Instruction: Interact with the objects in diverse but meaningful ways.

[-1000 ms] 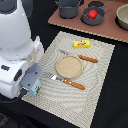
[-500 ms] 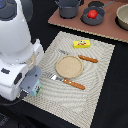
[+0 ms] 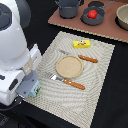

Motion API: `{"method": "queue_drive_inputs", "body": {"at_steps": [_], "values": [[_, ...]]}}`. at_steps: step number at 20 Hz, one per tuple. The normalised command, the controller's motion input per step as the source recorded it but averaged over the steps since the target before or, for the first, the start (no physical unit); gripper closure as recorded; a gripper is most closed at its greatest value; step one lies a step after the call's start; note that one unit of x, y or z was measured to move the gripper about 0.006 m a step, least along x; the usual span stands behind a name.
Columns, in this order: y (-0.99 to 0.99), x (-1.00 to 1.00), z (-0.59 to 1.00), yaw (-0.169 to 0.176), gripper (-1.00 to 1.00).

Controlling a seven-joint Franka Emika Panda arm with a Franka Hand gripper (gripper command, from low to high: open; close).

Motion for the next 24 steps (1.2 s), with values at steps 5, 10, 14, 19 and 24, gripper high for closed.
{"method": "queue_drive_inputs", "body": {"at_steps": [5,10,14,19,24], "values": [[0.12,0.33,0.74,0.000,1.00],[0.16,0.75,1.00,-0.014,1.00],[0.10,0.84,0.96,-0.030,1.00],[0.02,0.87,0.65,-0.051,1.00],[-0.05,0.82,0.20,-0.083,1.00]]}}
